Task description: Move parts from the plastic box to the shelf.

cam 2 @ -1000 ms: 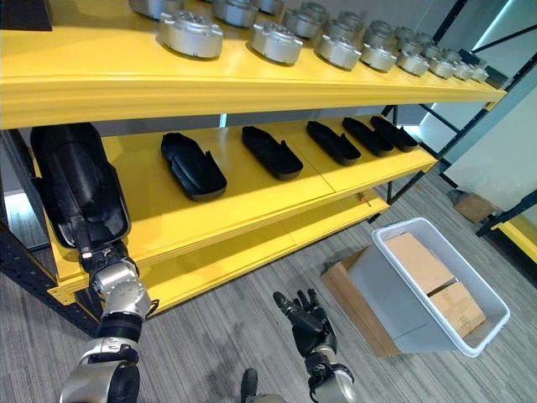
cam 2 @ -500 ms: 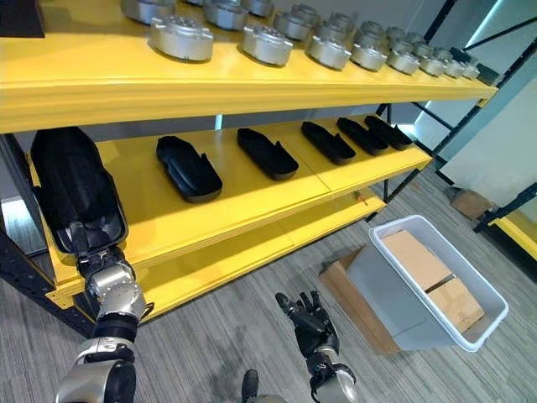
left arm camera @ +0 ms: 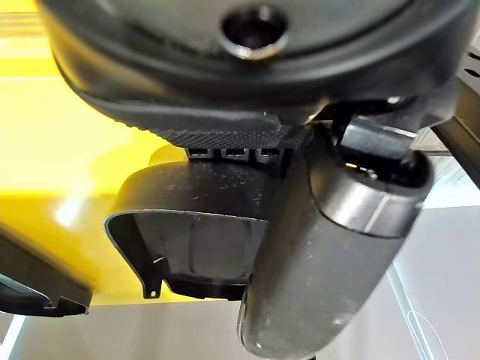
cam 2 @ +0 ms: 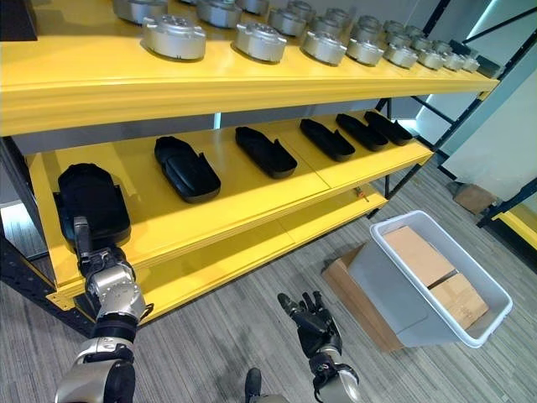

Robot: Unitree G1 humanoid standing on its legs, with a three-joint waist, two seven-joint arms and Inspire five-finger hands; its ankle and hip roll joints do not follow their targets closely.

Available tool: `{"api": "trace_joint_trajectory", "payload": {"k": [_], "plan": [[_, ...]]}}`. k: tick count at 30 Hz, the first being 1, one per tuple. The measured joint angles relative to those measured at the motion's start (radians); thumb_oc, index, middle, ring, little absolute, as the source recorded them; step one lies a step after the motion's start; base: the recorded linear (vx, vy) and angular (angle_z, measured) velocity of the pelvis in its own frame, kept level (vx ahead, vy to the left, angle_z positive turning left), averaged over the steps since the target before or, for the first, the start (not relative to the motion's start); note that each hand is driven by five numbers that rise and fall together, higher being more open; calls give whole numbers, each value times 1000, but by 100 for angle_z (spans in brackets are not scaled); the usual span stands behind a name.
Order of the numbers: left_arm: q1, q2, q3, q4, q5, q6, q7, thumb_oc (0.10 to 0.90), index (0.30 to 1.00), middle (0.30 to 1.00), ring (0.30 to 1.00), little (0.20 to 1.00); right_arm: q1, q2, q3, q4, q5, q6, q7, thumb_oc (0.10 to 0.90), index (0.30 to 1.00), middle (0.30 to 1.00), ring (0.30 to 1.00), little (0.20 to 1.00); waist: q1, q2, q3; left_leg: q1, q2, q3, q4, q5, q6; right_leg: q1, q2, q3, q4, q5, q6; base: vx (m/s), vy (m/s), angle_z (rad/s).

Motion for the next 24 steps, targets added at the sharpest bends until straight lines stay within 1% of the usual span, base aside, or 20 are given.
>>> {"api": "trace_joint_trajectory", "payload": {"k": [9,10,13,16,19,21,24], "plan": [[0,1,0,0,0,4,-1,900,1000,1000,1000,1000,-8,0,0,0,0,0,-1,900,1000,1000,1000,1000,1,0,0,0,1,0,0,0,0,3,1,0,-5,1,1,0,0,0],[0,1,0,0,0,4,-1,900,1000,1000,1000,1000,-8,0,0,0,0,0,-1,900,1000,1000,1000,1000,1,0,0,0,0,-1,0,0,0,4,1,0,-6,7,-6,0,0,0],[0,1,-1,0,0,4,0,900,1000,1000,1000,1000,-9,0,0,0,0,0,-2,900,1000,1000,1000,1000,0,0,0,4,0,-1,0,0,0,8,1,-1,-7,8,-7,0,0,0],[-12,2,-1,0,0,4,15,900,1000,1000,1000,1000,-10,0,0,0,0,1,-3,900,1000,1000,1000,1000,1,1,0,13,0,-1,-1,0,-1,20,1,-2,-14,4,-1,0,0,0],[-28,2,-1,-1,1,2,32,900,1000,1000,1000,1000,-11,-1,-6,0,0,1,-8,900,1000,1000,1000,1000,-1,11,0,13,-1,-1,-4,0,-1,21,1,-1,-16,5,1,0,0,0],[-29,1,-2,-3,1,4,38,900,1000,1000,1000,1000,-12,-7,-10,0,0,3,-9,900,1000,1000,1000,1000,0,24,0,14,-2,-4,-1,0,-1,26,0,-3,-19,12,-6,-12,26,3],[-28,-3,-4,-5,9,6,45,900,1000,1000,1000,1000,-21,-23,-11,0,0,7,-10,900,1000,1000,1000,1000,0,31,0,14,-4,-9,0,0,-1,31,-2,-8,-21,13,-6,-10,20,5]]}}
